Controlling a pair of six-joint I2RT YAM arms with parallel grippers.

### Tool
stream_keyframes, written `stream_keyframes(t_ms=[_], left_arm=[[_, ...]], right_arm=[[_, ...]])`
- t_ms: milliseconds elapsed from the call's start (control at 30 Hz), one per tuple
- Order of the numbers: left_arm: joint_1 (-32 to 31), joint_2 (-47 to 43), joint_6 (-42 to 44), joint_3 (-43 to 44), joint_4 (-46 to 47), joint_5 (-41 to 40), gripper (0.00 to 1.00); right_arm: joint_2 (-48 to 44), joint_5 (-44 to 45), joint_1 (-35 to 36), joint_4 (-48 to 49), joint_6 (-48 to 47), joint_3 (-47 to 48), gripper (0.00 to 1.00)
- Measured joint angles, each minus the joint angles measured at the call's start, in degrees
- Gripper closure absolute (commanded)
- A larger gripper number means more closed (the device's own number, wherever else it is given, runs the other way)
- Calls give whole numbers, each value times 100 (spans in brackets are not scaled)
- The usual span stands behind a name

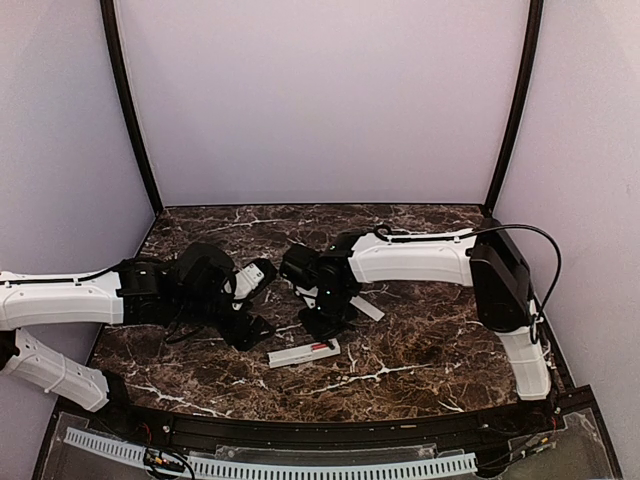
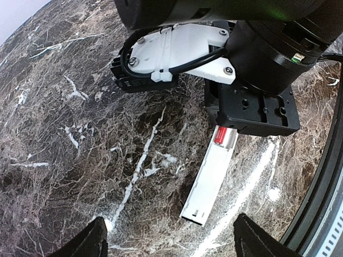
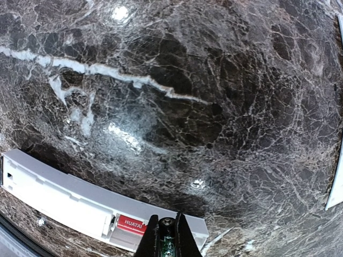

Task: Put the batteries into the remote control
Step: Pick up the battery from the remote control without the battery cover, then move the remote control without the battery cover to the center of the board.

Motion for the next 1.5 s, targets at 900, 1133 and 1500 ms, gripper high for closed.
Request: stream_keyframes(t_ms=[900, 1133, 1500], left_arm=[[0, 22, 470, -153, 52, -114, 21], [0, -476, 809, -472, 339, -184, 21], [0, -691, 1325, -726, 824, -39, 21]], right_arm=[[-1493, -1414, -35, 3615, -2677, -2400, 100], [-1523, -2186, -70, 5042, -3871, -3167, 100], [-1897, -2824, -345, 5748, -4798, -3899, 100]])
